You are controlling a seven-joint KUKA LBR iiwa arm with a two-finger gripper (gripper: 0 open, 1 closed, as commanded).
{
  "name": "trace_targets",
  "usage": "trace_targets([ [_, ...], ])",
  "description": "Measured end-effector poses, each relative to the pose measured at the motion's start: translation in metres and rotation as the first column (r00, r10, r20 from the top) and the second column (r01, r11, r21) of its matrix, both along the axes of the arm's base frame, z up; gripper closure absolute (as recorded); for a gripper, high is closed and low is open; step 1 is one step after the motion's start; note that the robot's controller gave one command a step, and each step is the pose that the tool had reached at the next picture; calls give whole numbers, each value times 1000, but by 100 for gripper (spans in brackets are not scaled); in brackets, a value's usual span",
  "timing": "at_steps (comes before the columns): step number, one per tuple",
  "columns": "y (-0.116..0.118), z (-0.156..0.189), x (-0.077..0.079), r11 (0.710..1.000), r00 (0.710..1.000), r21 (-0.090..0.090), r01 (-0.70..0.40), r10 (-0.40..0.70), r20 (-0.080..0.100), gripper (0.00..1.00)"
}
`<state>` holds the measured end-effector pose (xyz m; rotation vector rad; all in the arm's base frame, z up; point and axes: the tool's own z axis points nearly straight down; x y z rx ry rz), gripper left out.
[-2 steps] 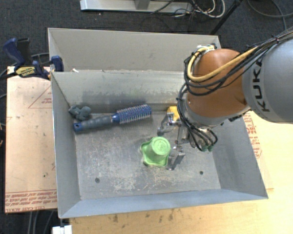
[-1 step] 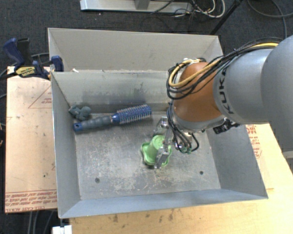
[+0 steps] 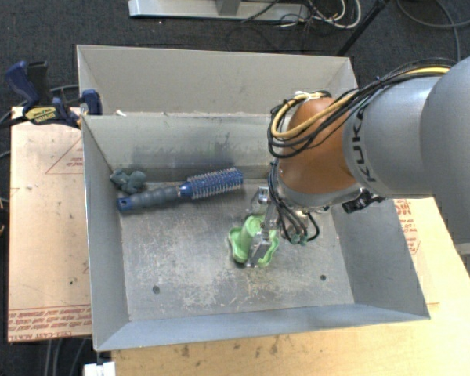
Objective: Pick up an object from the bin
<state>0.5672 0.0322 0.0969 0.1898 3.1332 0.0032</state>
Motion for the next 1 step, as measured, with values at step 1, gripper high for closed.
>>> trace_targets([
  [1,-94,-5,20,973,972,-1,232,-231,41,100],
])
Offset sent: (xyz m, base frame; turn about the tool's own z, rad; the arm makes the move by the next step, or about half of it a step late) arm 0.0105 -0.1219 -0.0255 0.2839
